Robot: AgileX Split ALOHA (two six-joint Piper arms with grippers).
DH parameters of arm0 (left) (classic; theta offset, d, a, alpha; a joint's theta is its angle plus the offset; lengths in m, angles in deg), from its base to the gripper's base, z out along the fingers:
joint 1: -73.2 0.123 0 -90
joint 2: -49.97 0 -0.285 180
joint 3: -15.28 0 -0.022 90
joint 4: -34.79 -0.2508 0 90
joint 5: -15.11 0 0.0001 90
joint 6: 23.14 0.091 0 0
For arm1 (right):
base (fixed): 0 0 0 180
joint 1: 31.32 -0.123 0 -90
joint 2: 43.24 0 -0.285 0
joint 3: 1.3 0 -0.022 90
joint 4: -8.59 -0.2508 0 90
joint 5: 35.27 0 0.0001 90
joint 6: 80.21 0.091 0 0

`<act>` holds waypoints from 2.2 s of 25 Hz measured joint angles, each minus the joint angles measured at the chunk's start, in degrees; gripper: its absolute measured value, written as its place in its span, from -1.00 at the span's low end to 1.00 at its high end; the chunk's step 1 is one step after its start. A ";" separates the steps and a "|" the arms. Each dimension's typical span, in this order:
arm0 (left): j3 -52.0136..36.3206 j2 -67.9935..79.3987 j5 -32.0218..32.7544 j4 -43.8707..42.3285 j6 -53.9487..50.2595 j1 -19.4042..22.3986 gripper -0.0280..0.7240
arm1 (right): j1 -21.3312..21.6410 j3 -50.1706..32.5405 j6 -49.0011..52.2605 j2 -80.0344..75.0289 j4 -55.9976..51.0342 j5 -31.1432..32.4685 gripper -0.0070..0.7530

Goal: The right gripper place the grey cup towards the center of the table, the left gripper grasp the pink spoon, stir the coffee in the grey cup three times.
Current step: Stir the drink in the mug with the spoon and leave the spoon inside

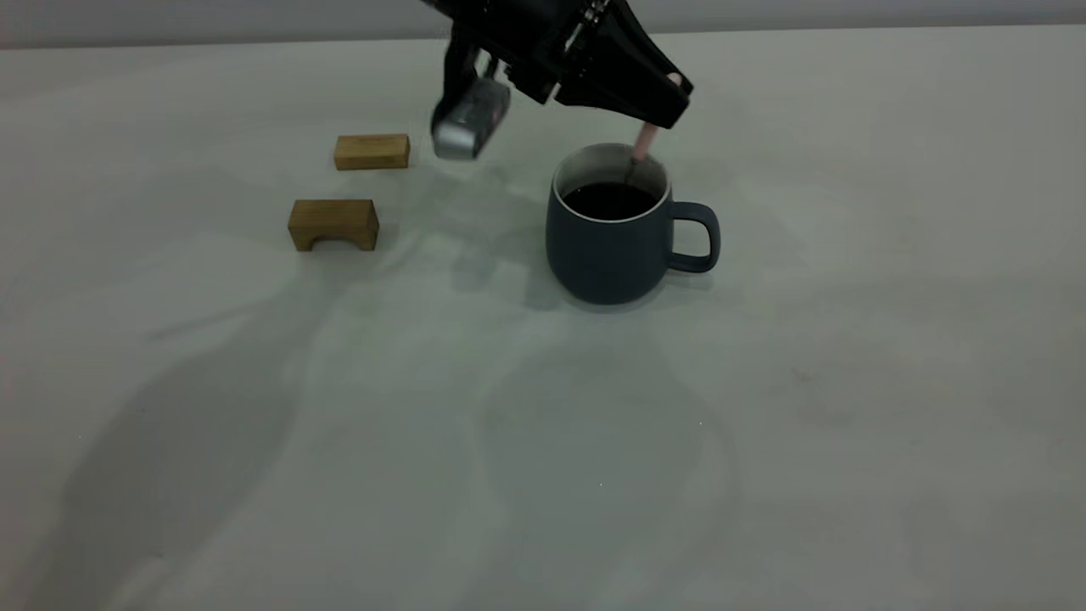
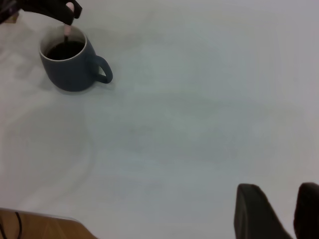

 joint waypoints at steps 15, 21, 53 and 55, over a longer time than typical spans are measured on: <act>3.33 2.64 0.00 6.14 0.47 -0.52 -0.48 | 0.00 0.00 0.00 0.00 0.00 0.00 -0.36; 3.33 1.60 0.00 -2.68 -9.84 -0.52 -0.48 | 0.00 0.00 0.00 0.00 0.00 0.00 -0.36; 10.75 2.43 0.00 -10.37 -9.89 -1.13 -0.48 | 0.00 0.00 0.00 0.00 -0.01 0.00 -0.36; 10.75 2.58 0.00 -8.71 -6.25 -1.13 -0.48 | 0.00 0.00 0.00 0.00 -0.01 0.00 -0.36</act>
